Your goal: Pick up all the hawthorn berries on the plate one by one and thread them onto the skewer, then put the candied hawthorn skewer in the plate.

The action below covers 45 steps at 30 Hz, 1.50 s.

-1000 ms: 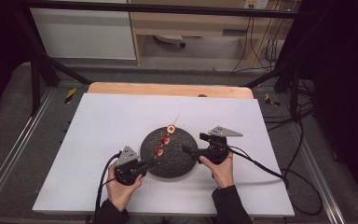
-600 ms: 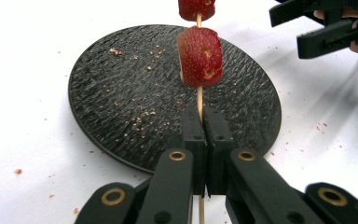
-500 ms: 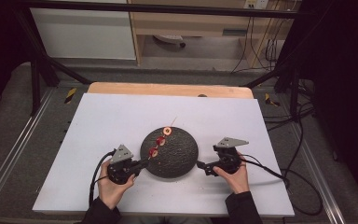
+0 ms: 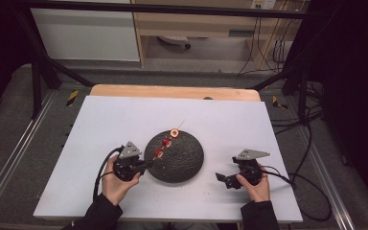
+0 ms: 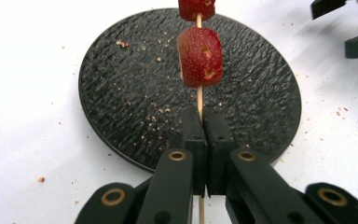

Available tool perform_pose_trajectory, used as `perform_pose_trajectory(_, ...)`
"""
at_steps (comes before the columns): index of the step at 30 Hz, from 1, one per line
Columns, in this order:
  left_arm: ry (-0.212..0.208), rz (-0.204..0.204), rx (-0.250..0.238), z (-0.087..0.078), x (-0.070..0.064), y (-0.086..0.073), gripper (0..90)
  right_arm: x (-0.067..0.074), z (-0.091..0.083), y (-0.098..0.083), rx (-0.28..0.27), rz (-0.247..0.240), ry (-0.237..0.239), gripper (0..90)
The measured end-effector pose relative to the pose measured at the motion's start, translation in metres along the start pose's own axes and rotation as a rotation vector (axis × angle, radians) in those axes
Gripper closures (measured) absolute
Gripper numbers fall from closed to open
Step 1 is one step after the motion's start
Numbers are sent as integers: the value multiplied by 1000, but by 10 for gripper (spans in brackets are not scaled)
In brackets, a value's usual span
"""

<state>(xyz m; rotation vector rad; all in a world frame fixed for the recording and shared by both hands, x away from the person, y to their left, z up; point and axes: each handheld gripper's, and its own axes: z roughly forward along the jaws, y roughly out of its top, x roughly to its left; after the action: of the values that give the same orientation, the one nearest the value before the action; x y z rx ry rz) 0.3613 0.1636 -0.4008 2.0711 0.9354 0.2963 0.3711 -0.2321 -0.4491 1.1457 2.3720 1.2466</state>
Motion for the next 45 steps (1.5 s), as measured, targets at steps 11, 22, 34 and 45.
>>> perform_pose_trajectory(11, -3, 7, 97, 18, -1, 2, 888, -5, -8, -6, 0, 14, -12, 5)
perform_pose_trajectory(22, 19, 19, 178, 34, -4, 5, 887, -5, -9, -7, -7, 8, -9, 6)
perform_pose_trajectory(34, 53, 38, 249, 42, -8, 8, 887, -6, -11, -7, -14, 19, -1, 6)
perform_pose_trajectory(45, 64, 33, 285, 48, -10, 14, 883, -7, -12, -7, -25, 25, 2, 6)
